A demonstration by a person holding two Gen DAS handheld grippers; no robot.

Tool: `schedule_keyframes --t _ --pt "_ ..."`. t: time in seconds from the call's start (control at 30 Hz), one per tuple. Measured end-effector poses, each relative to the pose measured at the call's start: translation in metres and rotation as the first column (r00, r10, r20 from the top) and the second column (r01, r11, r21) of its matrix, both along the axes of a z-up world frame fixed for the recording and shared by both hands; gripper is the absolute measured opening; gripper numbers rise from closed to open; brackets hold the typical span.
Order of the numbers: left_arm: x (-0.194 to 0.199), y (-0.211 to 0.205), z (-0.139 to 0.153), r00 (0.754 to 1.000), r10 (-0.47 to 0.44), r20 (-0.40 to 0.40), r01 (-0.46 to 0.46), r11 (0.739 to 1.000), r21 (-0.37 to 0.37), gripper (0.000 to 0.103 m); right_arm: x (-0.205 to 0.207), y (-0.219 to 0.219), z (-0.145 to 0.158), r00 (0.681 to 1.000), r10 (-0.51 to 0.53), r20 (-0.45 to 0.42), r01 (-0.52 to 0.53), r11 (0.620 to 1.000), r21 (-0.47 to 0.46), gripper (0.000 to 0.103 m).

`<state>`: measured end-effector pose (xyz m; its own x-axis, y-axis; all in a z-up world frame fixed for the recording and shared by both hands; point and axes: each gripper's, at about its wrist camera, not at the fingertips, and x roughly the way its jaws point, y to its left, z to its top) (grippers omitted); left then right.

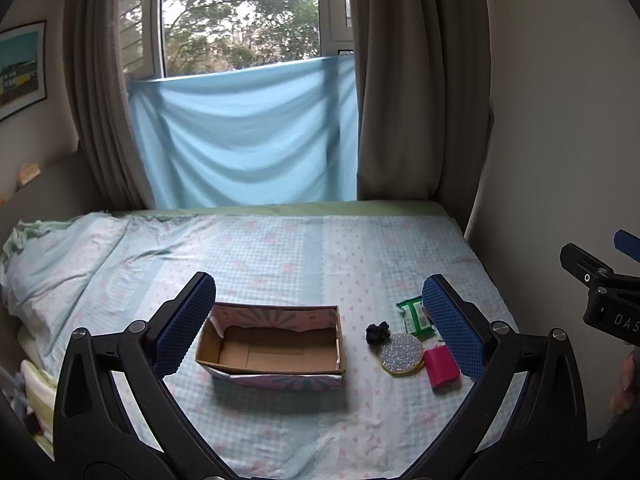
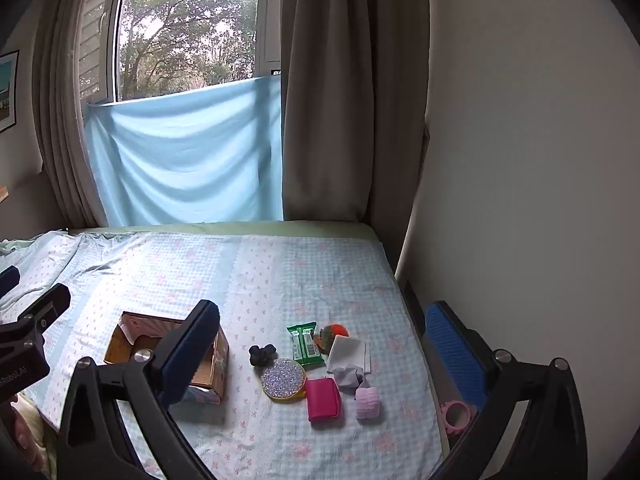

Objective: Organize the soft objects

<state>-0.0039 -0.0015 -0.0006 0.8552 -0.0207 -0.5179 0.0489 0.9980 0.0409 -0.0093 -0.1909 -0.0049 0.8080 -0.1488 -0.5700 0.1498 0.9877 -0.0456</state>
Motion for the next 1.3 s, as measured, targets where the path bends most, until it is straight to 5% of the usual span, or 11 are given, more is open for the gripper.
schedule_keyframes --t 1.3 --pt "0.0061 0.0061 0.0036 0.999 -0.043 0.004 0.043 0.999 -0.011 0.103 0.0071 0.0064 -0.002 1.0 -0.013 0.0 0.013 1.0 -0.001 0.103"
